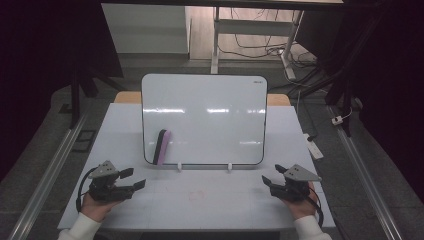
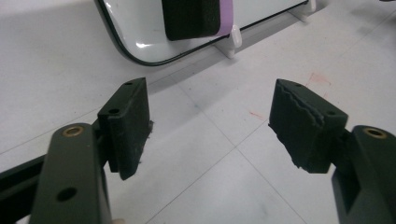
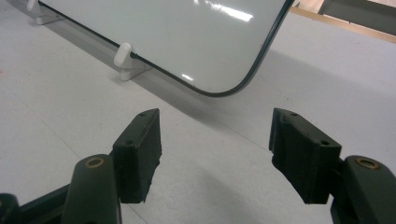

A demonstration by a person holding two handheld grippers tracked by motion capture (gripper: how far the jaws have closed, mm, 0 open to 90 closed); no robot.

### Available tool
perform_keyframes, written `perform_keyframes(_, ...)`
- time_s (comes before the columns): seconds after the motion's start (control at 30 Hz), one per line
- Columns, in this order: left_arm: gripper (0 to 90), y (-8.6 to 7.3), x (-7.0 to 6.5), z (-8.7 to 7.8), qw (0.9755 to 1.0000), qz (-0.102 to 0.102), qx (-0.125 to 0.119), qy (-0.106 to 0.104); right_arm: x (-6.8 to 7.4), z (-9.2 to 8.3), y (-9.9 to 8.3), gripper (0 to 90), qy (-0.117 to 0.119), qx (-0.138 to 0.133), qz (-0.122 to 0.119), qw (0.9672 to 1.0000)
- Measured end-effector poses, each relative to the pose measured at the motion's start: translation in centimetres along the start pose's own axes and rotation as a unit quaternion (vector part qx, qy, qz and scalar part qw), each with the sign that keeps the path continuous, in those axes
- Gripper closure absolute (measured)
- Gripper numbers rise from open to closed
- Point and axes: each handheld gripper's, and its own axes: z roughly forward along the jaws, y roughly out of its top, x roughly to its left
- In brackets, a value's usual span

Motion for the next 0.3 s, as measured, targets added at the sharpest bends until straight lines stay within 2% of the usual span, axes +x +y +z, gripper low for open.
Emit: perform_keyframes(0.3, 26.4, -0.03, 0.01, 0.08, 1.0000, 0.003, 0.001, 0.001, 0.02, -0.04, 0.01, 33.5, 0.002, 0.000, -0.002, 1.0000)
